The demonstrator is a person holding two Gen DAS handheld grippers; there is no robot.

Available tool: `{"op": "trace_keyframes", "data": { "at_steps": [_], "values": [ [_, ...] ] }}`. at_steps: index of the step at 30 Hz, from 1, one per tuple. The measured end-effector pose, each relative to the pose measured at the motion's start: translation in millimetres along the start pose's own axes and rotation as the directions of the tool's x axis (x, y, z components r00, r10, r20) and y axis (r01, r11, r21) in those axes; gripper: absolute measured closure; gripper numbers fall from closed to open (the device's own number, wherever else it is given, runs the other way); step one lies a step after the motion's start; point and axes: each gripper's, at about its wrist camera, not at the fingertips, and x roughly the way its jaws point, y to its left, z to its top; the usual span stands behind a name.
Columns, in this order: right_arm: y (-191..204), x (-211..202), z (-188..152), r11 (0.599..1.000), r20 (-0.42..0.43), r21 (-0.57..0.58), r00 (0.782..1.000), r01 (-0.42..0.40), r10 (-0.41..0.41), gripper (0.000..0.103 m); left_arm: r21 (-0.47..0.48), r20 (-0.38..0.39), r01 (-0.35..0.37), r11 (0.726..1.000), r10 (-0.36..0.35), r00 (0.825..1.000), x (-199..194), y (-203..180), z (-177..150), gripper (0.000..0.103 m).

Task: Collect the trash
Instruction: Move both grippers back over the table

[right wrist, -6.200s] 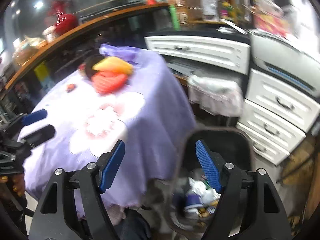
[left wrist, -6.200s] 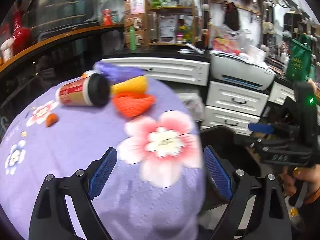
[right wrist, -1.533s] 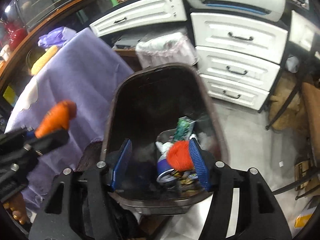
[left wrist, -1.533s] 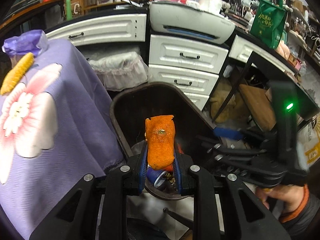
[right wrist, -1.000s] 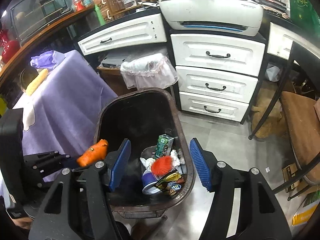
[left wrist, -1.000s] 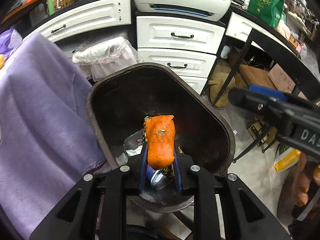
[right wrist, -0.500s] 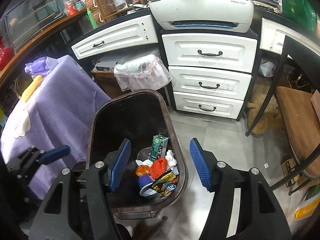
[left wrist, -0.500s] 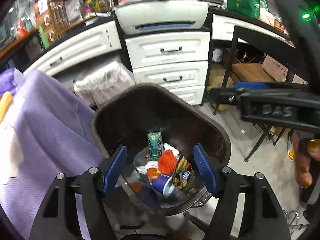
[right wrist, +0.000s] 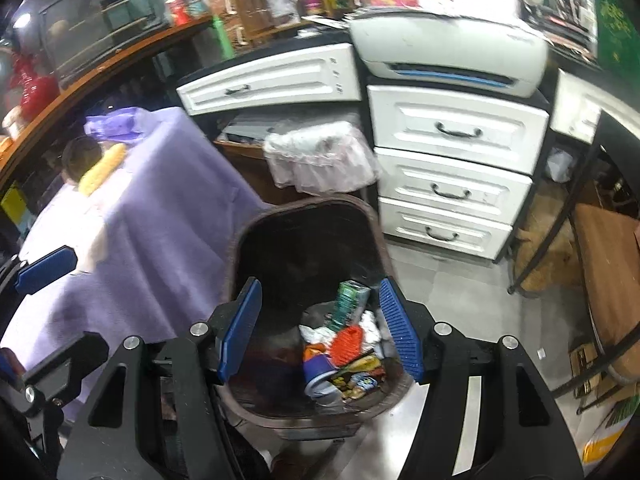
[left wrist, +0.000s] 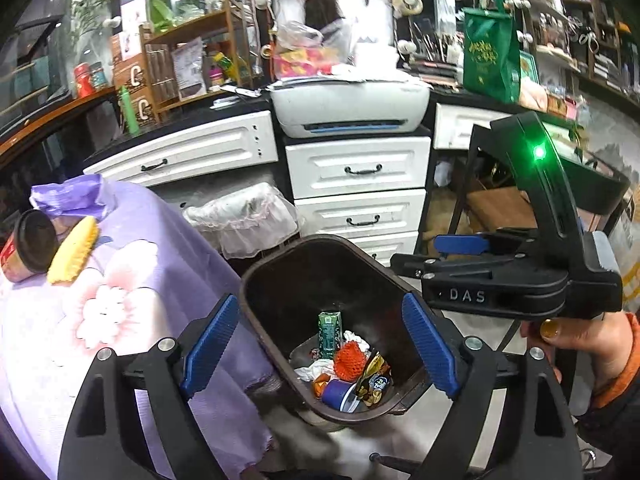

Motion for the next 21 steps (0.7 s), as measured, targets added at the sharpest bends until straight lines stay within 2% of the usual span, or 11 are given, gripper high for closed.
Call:
{"op": "trace_keyframes", "data": {
  "at_steps": [5,7,11,13,15,18,21],
  "values": [
    [39,-6,15,0.996,0.011,-0.07,0.998,-0.062,0.063,0.039,-0.045,0.005,-0.003,0.999,0.003,1.0,-18,22,1,0.02],
    [55,-10,21,0.991,0.018,-0.1,0.996,-0.087,0.09,0.034,-0.083,0.008,0.014,0.996,-0.014,1.0,-27,36,1,0.02],
    [99,-14,39,0.975,0.045,-0.191,0.991,-0.117,0.127,0.031,-0.149,0.029,-0.005,0.989,0.01,1.0,-49,71,-3,0.014],
    [115,-17,48,0.967,0.067,-0.219,0.986,-0.133,0.151,0.031,-0.182,0.029,-0.042,0.982,0.048,0.998,-60,90,-7,0.014],
    [134,-12,58,0.956,0.051,-0.243,0.982,-0.165,0.183,0.029,-0.195,0.029,-0.085,0.977,0.092,0.995,-70,107,-10,0.014],
    [166,0,68,0.94,0.025,-0.284,0.978,-0.191,0.207,0.029,-0.22,0.017,-0.176,0.959,0.184,0.983,-87,139,-18,0.011],
    [196,15,74,0.922,-0.009,-0.324,0.975,-0.213,0.222,0.029,-0.25,0.0,-0.239,0.938,0.247,0.969,-101,170,-27,0.011]
  ]
}}
